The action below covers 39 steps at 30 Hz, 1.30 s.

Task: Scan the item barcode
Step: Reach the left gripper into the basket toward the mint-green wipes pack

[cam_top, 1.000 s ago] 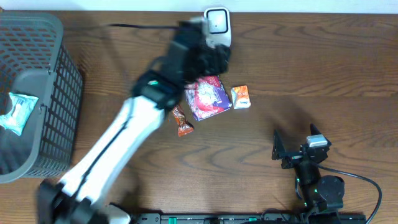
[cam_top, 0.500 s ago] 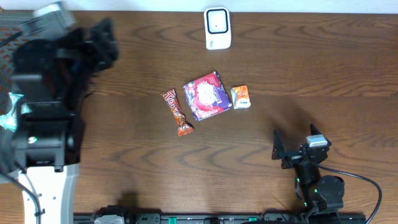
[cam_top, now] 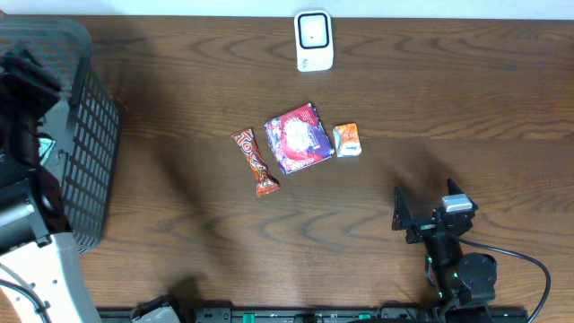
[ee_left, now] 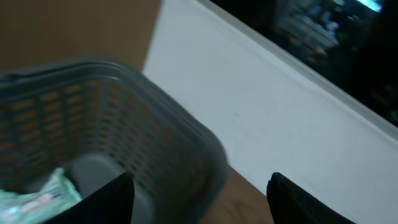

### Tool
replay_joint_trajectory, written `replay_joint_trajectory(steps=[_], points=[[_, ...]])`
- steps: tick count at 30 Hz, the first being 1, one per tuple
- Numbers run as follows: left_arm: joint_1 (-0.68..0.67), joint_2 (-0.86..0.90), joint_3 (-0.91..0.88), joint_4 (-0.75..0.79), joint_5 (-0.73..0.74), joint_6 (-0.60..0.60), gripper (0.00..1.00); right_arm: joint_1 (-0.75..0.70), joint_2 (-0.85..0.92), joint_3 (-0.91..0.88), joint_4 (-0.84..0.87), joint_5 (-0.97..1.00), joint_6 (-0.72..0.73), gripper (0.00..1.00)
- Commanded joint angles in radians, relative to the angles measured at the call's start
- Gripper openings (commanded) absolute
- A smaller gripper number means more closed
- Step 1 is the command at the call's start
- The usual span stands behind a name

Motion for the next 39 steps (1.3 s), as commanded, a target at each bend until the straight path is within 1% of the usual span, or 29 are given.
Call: replay_joint_trajectory(steps=[1,5,8,10,13,18,22,24,26,30,32,36,37,39], points=[[0.023,0.005,0.009,0.002,-0.077,-0.012,0.68,0.007,-0.003,-0.002,-0.003,0.010,-0.012,0.99],[0.024,0.027,0.009,0.002,-0.204,-0.009,0.68,0.007,-0.003,-0.002,-0.003,0.009,-0.012,0.99],[0.024,0.053,0.009,0.006,-0.230,0.057,0.68,0.007,-0.003,-0.002,-0.003,0.009,-0.012,0.99],[0.024,0.074,0.009,0.009,-0.256,0.067,0.72,0.007,-0.003,-0.002,-0.003,0.009,-0.012,0.99],[0.031,0.121,0.009,0.012,-0.307,0.072,0.72,0.007,-0.003,-0.002,-0.003,0.010,-0.012,0.99],[0.089,0.233,0.009,0.018,-0.308,0.143,0.74,0.007,-0.003,-0.002,-0.003,0.009,-0.012,0.99],[0.163,0.317,0.009,0.033,-0.306,0.153,0.75,0.007,-0.003,-0.002,-0.003,0.009,-0.012,0.99],[0.190,0.361,0.009,0.042,-0.281,0.221,0.75,0.007,-0.003,-0.002,-0.003,0.009,-0.012,0.99],[0.204,0.412,0.009,0.043,-0.241,0.278,0.75,0.007,-0.003,-0.002,-0.003,0.009,-0.012,0.99],[0.208,0.518,0.009,0.067,-0.223,0.299,0.75,0.007,-0.003,-0.002,-0.003,0.009,-0.012,0.99],[0.207,0.565,0.009,0.089,-0.222,0.367,0.75,0.007,-0.003,-0.002,-0.003,0.009,-0.012,0.99],[0.208,0.665,0.009,0.100,-0.221,0.688,0.75,0.007,-0.003,-0.002,-0.003,0.009,-0.011,0.99],[0.211,0.686,0.009,0.099,-0.223,0.738,0.76,0.007,-0.003,-0.002,-0.003,0.009,-0.012,0.99],[0.221,0.722,0.009,0.105,-0.237,0.762,0.77,0.007,-0.003,-0.002,-0.003,0.009,-0.012,0.99]])
